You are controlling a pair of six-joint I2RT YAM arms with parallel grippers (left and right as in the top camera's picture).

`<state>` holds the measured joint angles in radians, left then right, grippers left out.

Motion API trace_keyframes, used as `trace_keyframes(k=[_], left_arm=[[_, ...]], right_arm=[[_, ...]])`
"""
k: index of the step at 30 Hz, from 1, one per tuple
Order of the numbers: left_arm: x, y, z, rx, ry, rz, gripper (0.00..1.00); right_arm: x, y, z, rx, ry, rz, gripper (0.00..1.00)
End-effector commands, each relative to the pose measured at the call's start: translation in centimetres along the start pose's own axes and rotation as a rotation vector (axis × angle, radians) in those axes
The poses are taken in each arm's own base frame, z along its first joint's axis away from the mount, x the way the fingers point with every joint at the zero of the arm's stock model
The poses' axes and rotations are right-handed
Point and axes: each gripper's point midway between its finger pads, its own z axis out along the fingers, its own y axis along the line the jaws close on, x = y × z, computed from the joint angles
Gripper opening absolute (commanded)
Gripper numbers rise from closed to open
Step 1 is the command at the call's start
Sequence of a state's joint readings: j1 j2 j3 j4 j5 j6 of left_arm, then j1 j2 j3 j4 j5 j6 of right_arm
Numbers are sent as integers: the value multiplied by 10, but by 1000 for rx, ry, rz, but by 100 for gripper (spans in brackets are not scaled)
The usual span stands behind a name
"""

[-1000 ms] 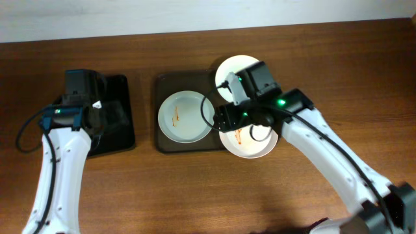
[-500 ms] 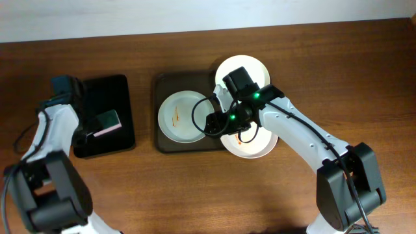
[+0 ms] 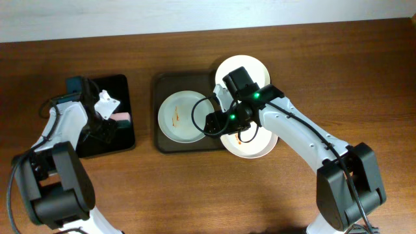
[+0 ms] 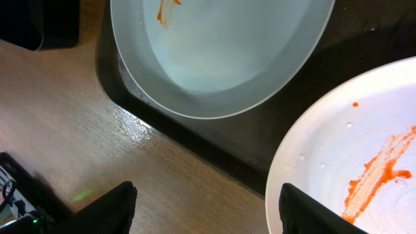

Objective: Clean dirty plates on tray and stack at the side

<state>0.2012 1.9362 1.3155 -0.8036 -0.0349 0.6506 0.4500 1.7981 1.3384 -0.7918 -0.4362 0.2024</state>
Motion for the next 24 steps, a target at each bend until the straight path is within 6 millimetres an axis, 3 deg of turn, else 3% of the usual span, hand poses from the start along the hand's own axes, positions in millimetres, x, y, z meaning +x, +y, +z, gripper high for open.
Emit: trace_keyframes(k=[1, 5, 9, 12, 14, 17, 20, 22, 24], left_arm=[[-9, 10, -23, -56, -51, 51, 60], [-23, 16, -36, -87, -101, -4, 44], [-53, 40, -48, -183, -230, -31, 44], [-44, 55, -50, -263, -184, -106, 48], [-55, 30, -52, -170, -223, -29, 63], [-75, -6, -52, -155, -226, 371, 61], [-81, -7, -51, -186, -226, 522, 62], [-85, -10, -47, -161, -250, 534, 62], [-93, -1, -31, -165, -271, 459, 56]], right_arm=[[-1, 7, -3, -13, -9, -16, 72], [-1, 6, -3, -12, -11, -17, 72], [-3, 6, -3, -11, -18, -20, 72], [-3, 6, -3, -11, -17, -20, 72], [-3, 6, -3, -11, -17, -19, 72], [-3, 6, -3, -11, -16, -19, 73], [-3, 7, -3, -11, -16, -19, 73], [-3, 6, -3, -11, -17, -20, 73], [-3, 6, -3, -11, -17, -20, 73]])
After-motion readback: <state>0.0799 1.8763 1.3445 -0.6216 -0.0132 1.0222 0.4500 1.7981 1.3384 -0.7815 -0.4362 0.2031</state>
